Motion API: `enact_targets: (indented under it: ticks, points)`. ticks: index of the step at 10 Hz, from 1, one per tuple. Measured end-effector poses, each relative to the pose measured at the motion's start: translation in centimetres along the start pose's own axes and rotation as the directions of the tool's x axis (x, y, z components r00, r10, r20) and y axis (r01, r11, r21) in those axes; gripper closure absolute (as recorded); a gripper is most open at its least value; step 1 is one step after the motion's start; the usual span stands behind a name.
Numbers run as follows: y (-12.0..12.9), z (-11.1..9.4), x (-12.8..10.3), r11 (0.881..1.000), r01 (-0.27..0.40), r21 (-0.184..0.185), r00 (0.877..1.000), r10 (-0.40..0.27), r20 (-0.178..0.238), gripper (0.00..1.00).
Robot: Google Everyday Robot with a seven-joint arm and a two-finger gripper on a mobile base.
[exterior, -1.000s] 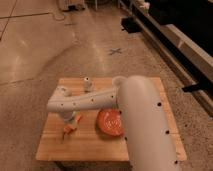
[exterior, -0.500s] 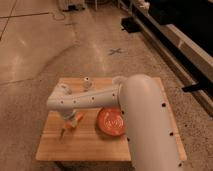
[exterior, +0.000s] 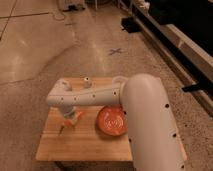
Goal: Place the pepper in the ceramic cup
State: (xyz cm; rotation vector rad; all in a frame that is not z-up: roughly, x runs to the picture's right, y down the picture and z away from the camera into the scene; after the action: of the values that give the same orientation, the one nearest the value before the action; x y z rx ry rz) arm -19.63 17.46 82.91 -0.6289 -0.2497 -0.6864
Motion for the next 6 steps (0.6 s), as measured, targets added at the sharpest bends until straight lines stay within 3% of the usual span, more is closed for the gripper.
enact_targets:
  ticks: [1, 2, 6]
  points:
    - [-0.5, -1.5, 0.4, 1.0, -0.007, 0.007, 1.0, 0.007, 0.009, 0.95]
    - [-0.7, -2.5, 0.7, 1.0, -0.011, 0.01, 1.0, 0.011, 0.013, 0.98]
    - [-1.5, -3.7, 2.1, 1.0, -0.026, 0.016, 1.0, 0.025, 0.01, 0.99]
